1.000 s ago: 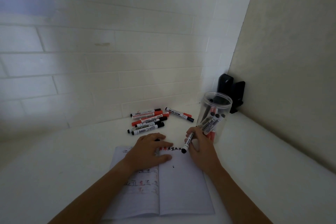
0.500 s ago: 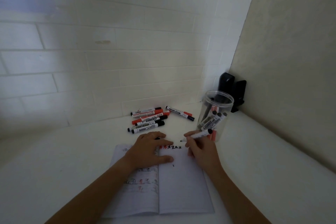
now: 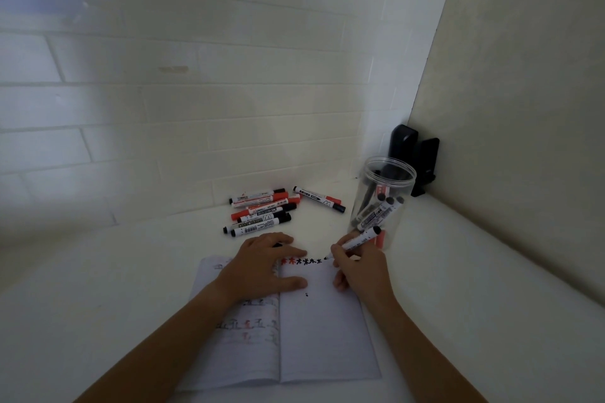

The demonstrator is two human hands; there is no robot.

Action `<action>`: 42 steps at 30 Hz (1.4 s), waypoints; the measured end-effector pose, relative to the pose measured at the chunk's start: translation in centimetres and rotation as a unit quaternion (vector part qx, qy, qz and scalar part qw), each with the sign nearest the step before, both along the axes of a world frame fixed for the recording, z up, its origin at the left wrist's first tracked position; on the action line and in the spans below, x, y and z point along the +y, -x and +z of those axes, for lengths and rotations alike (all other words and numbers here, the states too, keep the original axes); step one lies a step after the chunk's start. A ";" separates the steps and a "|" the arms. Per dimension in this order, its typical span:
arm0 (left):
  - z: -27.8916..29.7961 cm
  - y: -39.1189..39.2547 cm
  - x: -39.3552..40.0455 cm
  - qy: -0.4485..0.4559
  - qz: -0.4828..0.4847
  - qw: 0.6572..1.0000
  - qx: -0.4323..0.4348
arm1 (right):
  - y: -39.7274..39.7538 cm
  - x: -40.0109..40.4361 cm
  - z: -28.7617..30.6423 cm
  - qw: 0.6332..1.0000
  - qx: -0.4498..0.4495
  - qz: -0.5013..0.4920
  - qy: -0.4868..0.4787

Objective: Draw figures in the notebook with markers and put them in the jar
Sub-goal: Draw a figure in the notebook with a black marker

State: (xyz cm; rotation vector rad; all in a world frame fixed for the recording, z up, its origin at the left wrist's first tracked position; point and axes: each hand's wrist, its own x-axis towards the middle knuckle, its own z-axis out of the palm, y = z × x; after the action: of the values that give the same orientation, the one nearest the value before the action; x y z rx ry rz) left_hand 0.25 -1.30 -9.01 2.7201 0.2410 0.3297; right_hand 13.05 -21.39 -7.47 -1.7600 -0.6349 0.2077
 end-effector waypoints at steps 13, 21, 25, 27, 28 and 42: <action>0.0 0.1 0.0 -0.005 -0.004 1.000 -0.001 | -0.3 0.3 -0.4 0.999 -0.015 0.009 0.048; -0.1 0.0 0.1 -0.009 -0.001 1.000 0.005 | -0.1 0.0 0.0 1.000 -0.002 -0.002 0.025; -0.1 0.0 0.0 -0.006 -0.003 1.000 0.004 | 0.1 0.1 0.1 0.999 -0.017 0.004 0.043; 0.0 -0.1 0.0 -0.005 -0.002 1.000 0.003 | 0.1 0.0 0.1 0.999 -0.017 0.003 0.046; 0.0 -0.1 0.0 -0.004 -0.002 1.000 0.002 | 0.1 0.0 0.2 0.999 -0.017 0.003 0.045; -0.2 -0.1 0.1 -0.011 -0.004 1.000 0.009 | 0.2 -0.1 0.1 0.999 -0.014 -0.003 0.051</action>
State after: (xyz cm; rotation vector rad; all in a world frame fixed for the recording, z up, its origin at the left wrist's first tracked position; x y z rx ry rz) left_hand 0.39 -1.18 -9.18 2.7456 0.2329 0.3060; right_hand 12.86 -21.50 -7.37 -1.8651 -0.6492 0.2139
